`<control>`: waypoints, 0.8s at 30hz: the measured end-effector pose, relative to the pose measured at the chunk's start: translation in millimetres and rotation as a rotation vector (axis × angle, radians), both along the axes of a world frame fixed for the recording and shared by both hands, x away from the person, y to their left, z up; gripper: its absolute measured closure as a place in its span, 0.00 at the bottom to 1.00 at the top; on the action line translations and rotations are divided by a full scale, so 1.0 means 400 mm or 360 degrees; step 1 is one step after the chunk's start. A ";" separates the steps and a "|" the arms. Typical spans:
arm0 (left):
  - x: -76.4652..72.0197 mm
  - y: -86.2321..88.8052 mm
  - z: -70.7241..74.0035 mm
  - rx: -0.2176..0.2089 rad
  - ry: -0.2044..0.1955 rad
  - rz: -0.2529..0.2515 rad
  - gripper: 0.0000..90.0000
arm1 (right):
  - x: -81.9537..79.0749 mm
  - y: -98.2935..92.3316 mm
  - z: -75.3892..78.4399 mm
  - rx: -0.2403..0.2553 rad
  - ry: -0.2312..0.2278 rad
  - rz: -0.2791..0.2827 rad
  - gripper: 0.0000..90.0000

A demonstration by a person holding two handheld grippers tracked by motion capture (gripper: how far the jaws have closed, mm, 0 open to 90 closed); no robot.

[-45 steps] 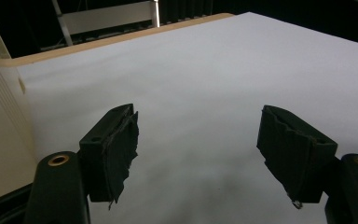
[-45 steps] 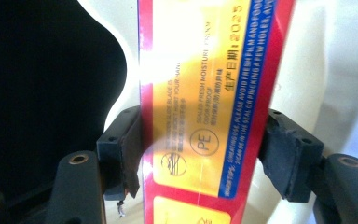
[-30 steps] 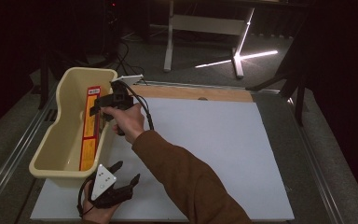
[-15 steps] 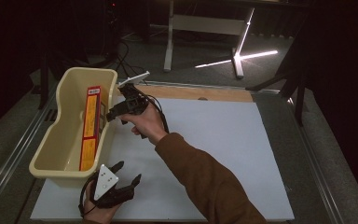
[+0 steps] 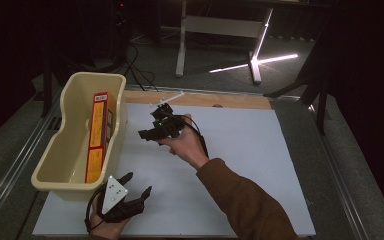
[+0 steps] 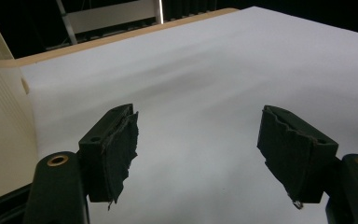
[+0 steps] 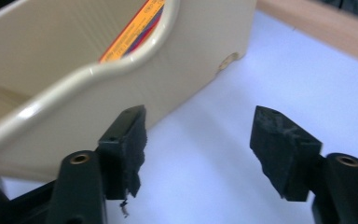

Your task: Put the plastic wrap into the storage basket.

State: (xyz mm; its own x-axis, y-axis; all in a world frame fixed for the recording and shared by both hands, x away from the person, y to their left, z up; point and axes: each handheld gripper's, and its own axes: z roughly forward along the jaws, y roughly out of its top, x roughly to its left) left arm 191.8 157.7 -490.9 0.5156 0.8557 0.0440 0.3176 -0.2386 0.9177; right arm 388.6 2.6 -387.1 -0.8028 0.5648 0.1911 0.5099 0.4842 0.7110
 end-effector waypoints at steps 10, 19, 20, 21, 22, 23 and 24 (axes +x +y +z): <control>0.007 -0.007 -0.003 0.0008 0.0018 0.0001 0.31 | -0.045 -0.154 -0.068 0.0000 -0.0226 -0.0054 0.37; 0.009 -0.008 -0.004 0.0007 0.0029 0.0020 0.31 | -0.075 -0.266 -0.134 -0.0030 -0.0284 -0.0126 0.36; 0.010 -0.007 -0.004 0.0008 0.0030 0.0025 0.31 | -0.081 -0.277 -0.139 -0.0042 -0.0310 -0.0136 0.36; 0.011 -0.006 -0.003 0.0007 0.0031 0.0025 0.31 | -0.087 -0.289 -0.142 -0.0051 -0.0326 -0.0143 0.35; 0.011 -0.005 -0.003 0.0006 0.0033 0.0026 0.31 | -0.095 -0.301 -0.145 -0.0051 -0.0344 -0.0153 0.35; 0.011 -0.005 -0.003 0.0006 0.0033 0.0026 0.31 | -0.103 -0.314 -0.150 -0.0057 -0.0375 -0.0165 0.35; 0.010 -0.003 -0.002 0.0003 0.0031 0.0032 0.31 | -0.110 -0.328 -0.154 -0.0065 -0.0385 -0.0176 0.35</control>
State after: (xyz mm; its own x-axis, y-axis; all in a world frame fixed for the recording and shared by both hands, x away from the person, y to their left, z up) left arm 195.8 156.4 -491.7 0.4989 0.8659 0.0355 0.3405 -0.2335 0.9108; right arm 344.5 -128.4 -448.7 -0.7553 0.6550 -0.0237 0.3791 0.4660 0.7994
